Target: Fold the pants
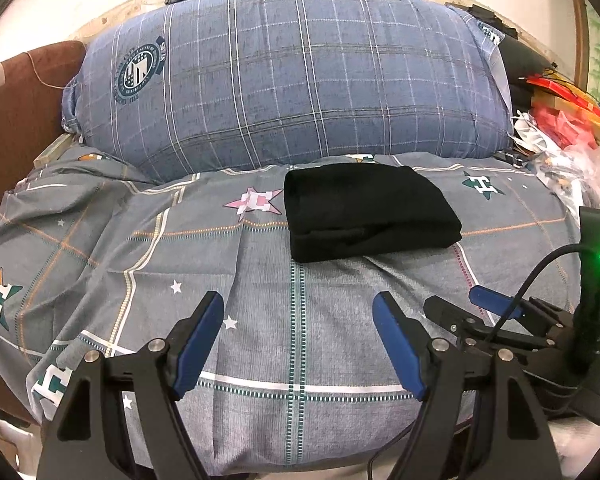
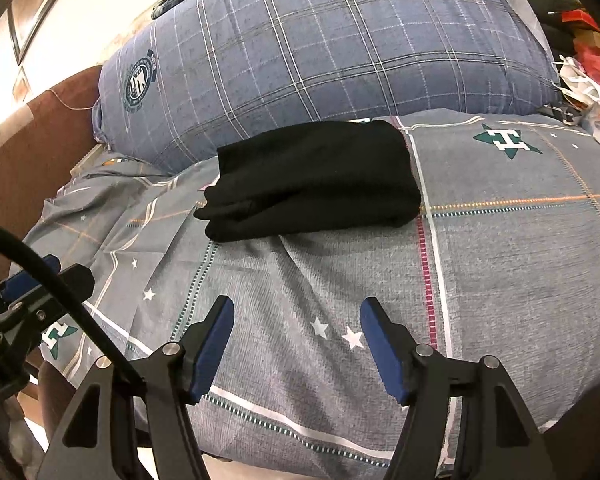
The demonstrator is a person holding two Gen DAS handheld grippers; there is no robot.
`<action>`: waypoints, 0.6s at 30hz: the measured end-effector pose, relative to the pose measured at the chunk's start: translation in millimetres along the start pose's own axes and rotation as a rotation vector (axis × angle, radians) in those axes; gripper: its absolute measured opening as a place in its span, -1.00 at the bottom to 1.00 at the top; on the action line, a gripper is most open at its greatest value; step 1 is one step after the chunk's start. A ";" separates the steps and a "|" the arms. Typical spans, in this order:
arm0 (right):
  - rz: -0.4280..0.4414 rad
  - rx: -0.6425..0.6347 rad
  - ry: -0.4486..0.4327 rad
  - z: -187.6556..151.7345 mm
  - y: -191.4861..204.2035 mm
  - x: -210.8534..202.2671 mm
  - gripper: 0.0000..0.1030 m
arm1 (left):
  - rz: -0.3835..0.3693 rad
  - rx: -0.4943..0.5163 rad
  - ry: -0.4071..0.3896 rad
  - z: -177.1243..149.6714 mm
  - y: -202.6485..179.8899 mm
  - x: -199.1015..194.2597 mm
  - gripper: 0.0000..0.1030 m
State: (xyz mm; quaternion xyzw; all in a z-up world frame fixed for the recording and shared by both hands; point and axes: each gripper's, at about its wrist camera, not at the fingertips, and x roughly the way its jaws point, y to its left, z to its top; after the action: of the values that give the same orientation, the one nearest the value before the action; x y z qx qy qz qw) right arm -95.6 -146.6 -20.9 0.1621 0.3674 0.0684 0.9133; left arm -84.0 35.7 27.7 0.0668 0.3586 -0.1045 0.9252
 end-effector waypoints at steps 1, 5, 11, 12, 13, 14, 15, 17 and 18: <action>-0.001 0.000 0.002 -0.2 -0.1 0.9 0.37 | 0.000 -0.001 0.003 -0.2 0.3 1.3 0.48; -0.004 0.006 0.011 -1.4 0.0 4.1 0.38 | -0.002 -0.005 0.014 -1.7 1.2 5.3 0.48; -0.007 0.026 0.001 3.2 -10.0 4.5 0.38 | -0.156 -0.130 0.107 7.5 29.6 34.6 0.48; -0.007 0.038 -0.008 6.8 -14.7 3.2 0.38 | -0.179 -0.156 0.118 10.2 35.5 40.5 0.48; -0.006 0.053 -0.019 12.2 -21.4 1.6 0.38 | -0.208 -0.191 0.133 14.8 43.6 50.1 0.48; -0.006 0.074 -0.033 20.4 -30.9 0.0 0.38 | -0.236 -0.223 0.146 19.5 50.4 58.9 0.48; -0.005 0.087 -0.041 27.4 -38.1 -0.6 0.38 | -0.270 -0.254 0.160 25.5 57.1 69.9 0.48; 0.006 0.121 -0.063 46.7 -55.5 -0.1 0.40 | -0.331 -0.296 0.195 39.2 66.9 98.8 0.48; 0.016 0.137 -0.075 57.3 -64.1 1.6 0.43 | -0.346 -0.310 0.211 44.0 69.6 111.1 0.48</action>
State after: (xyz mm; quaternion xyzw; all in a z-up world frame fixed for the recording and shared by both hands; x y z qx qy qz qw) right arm -54.4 -220.5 -5.4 0.2294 0.3355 0.0441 0.9126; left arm 41.5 78.3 -11.9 -0.1278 0.4710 -0.1976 0.8502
